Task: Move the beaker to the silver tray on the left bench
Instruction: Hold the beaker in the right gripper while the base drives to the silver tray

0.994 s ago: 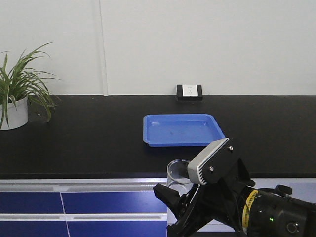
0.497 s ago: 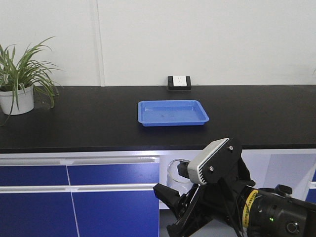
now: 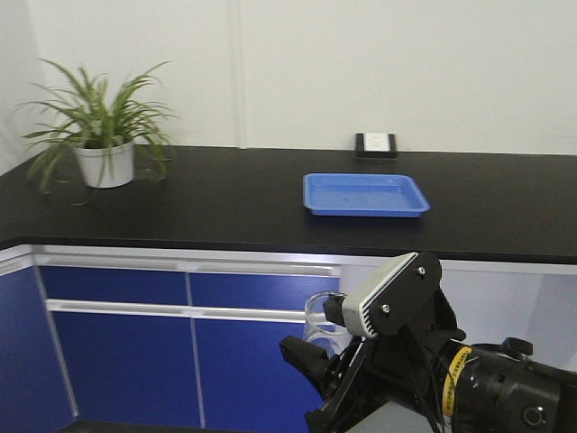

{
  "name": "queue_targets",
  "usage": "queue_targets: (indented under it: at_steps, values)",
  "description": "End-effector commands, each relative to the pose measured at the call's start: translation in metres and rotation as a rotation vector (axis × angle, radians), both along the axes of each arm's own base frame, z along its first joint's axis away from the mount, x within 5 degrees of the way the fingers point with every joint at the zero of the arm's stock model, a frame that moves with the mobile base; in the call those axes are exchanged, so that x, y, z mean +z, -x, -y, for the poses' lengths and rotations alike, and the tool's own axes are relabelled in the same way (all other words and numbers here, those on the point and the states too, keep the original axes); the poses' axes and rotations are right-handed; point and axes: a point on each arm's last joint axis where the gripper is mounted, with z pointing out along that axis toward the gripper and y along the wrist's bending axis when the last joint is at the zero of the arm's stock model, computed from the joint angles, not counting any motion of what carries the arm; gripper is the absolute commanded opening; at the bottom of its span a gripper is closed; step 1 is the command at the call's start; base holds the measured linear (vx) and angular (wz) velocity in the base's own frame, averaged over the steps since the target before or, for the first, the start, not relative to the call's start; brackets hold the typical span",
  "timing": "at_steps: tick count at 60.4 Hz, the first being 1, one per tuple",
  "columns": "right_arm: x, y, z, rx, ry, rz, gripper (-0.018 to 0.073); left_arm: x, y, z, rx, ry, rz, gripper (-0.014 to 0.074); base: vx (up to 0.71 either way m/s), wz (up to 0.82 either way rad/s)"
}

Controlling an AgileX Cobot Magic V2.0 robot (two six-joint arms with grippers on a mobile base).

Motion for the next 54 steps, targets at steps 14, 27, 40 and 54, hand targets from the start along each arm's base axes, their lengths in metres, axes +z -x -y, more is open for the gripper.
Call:
queue_targets:
  at_steps: [14, 27, 40, 54]
  values:
    - [0.0206, 0.0039, -0.0015, 0.031, -0.073, 0.058, -0.0011, 0.0003, -0.0018, 0.0007, -0.009, 0.004, 0.062, 0.0001, -0.06, 0.44]
    - [0.0206, 0.0039, -0.0015, 0.031, -0.073, 0.058, -0.0011, 0.0003, -0.0018, 0.0007, -0.009, 0.004, 0.062, 0.0001, -0.03, 0.71]
    - [0.0206, 0.0039, -0.0015, 0.031, -0.073, 0.058, -0.0011, 0.0003, -0.0018, 0.0007, -0.009, 0.004, 0.062, 0.0001, 0.01, 0.87]
    - [0.0206, 0.0039, -0.0015, 0.031, -0.073, 0.058, -0.0011, 0.0003, -0.0018, 0.0007, -0.009, 0.004, 0.062, 0.0001, 0.07, 0.86]
